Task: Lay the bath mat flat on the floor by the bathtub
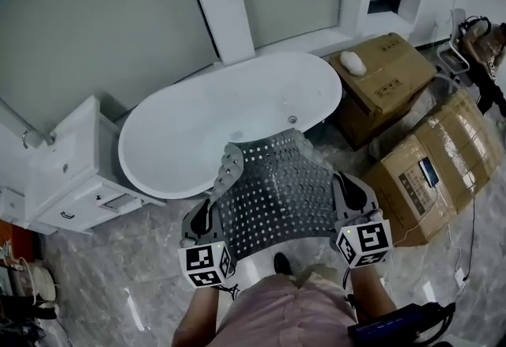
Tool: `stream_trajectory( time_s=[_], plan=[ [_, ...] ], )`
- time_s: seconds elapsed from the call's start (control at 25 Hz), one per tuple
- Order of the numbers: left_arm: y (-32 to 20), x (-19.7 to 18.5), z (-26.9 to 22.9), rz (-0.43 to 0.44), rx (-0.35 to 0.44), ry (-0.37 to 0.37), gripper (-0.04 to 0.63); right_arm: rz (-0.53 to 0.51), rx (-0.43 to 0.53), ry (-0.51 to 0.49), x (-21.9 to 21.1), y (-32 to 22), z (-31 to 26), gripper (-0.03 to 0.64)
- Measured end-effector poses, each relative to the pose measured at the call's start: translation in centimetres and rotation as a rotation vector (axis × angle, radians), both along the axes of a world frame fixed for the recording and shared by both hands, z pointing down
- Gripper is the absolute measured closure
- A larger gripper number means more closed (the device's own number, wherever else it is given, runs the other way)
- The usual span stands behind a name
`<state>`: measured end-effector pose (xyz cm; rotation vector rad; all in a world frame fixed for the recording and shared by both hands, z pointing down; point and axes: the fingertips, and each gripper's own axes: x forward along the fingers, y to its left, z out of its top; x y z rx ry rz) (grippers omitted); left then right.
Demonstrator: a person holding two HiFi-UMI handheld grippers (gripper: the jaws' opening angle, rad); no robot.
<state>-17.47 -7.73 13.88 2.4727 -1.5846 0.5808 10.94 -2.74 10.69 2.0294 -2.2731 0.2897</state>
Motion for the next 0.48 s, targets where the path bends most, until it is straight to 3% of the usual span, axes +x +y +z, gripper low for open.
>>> stream_trajectory(
  time_s=[0.48],
  plan=[
    [-2.6,0.6,0.7,-0.092,-0.012,-0.006,0.554,-0.088,-0.009,-0.008,1.0,-4.6,1.1,0.586]
  ],
)
